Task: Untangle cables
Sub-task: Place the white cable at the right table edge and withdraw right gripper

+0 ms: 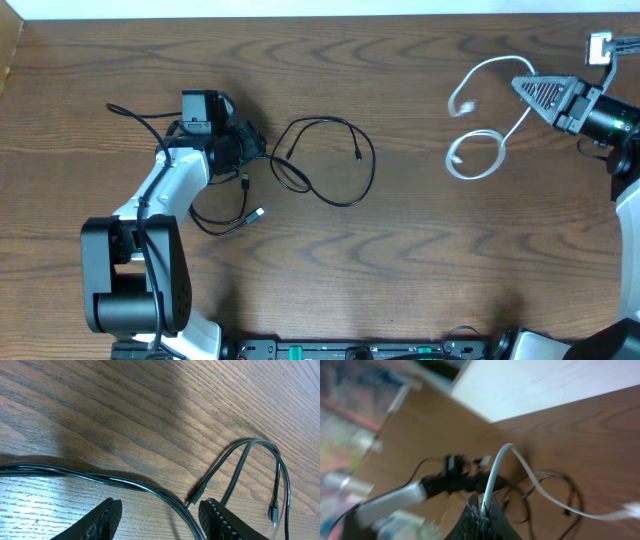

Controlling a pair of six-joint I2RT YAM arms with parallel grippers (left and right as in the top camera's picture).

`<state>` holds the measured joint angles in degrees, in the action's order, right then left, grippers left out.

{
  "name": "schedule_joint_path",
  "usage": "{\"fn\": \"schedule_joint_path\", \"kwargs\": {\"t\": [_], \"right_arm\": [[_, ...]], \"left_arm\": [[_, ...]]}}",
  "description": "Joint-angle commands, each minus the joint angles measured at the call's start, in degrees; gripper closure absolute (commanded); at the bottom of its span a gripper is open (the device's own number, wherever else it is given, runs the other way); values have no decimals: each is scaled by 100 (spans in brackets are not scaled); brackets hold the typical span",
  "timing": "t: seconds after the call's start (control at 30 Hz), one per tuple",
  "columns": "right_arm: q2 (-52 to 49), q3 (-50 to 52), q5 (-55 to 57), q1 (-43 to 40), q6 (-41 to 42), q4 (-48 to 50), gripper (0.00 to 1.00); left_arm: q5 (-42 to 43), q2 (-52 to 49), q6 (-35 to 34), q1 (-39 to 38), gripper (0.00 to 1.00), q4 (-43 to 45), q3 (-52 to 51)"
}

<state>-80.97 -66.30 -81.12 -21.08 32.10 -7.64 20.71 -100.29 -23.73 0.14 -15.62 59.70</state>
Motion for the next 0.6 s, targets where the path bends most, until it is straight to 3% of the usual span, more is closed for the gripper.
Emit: {"fn": "schedule_joint_path", "kwargs": {"t": [0.0, 0.2, 0.57], "right_arm": [[61, -39, -758, 17, 42, 22, 99], [61, -39, -603, 17, 39, 55, 99], [61, -37, 970, -15, 39, -205, 99]], "left_arm": [[28, -2, 55, -13, 45, -7, 26], [28, -2, 55, -13, 45, -7, 26], [28, -2, 55, -13, 45, -9, 26]]}}
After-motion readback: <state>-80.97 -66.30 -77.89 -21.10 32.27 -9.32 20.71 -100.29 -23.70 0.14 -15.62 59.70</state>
